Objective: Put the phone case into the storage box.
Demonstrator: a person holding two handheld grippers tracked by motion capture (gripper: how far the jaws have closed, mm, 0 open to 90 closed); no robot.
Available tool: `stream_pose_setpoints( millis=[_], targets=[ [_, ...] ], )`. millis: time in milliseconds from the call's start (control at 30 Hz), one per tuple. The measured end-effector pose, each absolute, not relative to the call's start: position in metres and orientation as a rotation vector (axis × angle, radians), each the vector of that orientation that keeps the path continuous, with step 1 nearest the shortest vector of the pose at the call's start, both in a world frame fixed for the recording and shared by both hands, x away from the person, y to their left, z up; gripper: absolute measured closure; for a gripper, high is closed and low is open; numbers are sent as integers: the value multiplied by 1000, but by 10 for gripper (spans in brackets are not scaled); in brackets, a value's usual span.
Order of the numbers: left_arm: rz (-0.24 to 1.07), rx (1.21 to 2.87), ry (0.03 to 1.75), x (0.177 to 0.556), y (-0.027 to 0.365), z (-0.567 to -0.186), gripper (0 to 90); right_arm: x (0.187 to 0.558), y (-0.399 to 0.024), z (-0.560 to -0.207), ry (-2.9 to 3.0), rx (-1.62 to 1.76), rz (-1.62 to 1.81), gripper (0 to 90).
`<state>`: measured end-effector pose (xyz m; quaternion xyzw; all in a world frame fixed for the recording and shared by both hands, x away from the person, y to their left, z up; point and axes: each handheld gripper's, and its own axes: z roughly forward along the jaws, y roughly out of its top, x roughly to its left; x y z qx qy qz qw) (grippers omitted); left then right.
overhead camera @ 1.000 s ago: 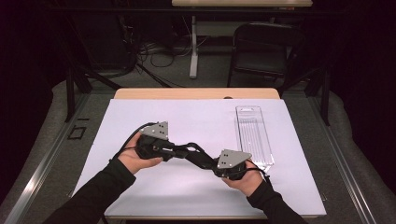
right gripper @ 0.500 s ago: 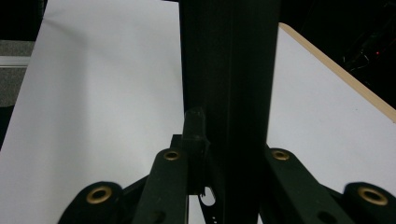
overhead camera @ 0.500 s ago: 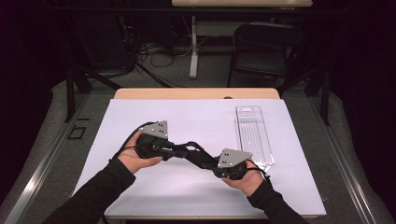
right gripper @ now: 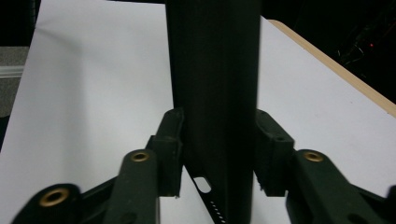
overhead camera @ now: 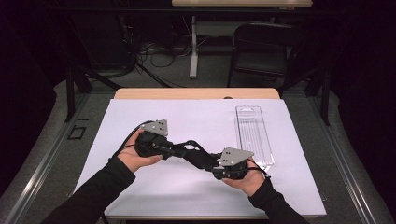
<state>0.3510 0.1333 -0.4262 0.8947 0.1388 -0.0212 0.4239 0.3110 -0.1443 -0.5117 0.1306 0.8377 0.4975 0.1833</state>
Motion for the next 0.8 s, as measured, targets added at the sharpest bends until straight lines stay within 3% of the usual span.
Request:
stream_pose_setpoints(
  millis=[267, 800],
  targets=[
    [-61, 2276, 419, 353, 134, -425, 814, 311, -146, -510, 2346, 399, 1409, 510],
    [-37, 2352, 509, 357, 132, -420, 813, 308, -146, -508, 2310, 408, 1399, 459]
  ],
)
